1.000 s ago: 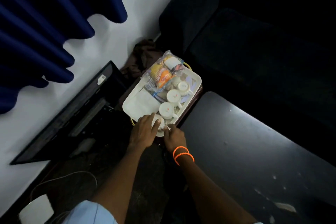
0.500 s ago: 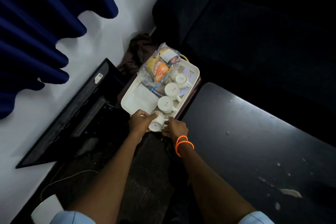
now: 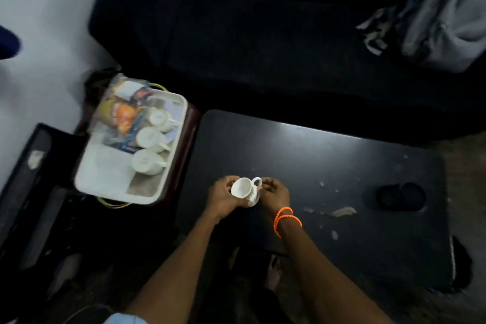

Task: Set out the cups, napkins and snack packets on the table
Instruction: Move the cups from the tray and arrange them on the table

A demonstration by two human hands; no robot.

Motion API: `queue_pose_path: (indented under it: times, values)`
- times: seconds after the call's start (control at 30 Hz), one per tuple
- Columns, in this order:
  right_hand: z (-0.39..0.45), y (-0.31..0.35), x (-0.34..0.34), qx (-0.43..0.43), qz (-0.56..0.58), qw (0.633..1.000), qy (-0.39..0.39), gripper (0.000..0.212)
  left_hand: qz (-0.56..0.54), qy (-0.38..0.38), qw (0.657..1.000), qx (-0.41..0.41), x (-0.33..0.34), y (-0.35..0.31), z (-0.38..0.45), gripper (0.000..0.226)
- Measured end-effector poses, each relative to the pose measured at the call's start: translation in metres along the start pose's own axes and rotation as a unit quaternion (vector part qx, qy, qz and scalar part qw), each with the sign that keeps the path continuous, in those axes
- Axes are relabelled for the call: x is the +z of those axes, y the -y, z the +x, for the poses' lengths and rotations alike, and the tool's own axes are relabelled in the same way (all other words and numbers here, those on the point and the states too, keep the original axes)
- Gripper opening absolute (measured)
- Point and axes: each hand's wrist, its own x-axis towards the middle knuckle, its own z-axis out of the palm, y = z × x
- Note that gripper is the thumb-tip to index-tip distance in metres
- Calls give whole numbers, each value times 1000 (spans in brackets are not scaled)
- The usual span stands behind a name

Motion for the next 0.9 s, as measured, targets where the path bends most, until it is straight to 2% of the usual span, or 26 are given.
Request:
queue_pose_path:
  times: [0.13, 0.27, 0.47, 0.57, 0.67, 0.77, 0.83, 0.9]
  values:
    - [33, -31, -90, 15, 32, 995, -93, 25, 124, 32, 985, 115, 108, -2, 10, 66]
    - [51, -63, -154, 47, 55, 984, -161, 29, 188, 100, 960, 179, 187, 9, 9, 59]
    - [70, -99, -192, 74, 83, 969, -220, 32, 272, 124, 917, 264, 237, 20, 8, 49]
    - [72, -104, -192, 72, 105, 964, -233, 34, 294, 142, 905, 271, 236, 21, 10, 53]
    - [60, -107, -180, 77, 132, 946, -286, 32, 295, 167, 904, 262, 216, 21, 11, 66]
    - [38, -127, -152, 149, 131, 923, -330, 28, 308, 148, 905, 252, 175, 24, 13, 77]
    - [20, -136, -116, 194, 139, 925, -297, 27, 307, 102, 913, 246, 136, 28, 15, 72]
    - [4, -133, -66, 190, 123, 945, -237, 24, 288, 34, 925, 245, 91, 31, 15, 59]
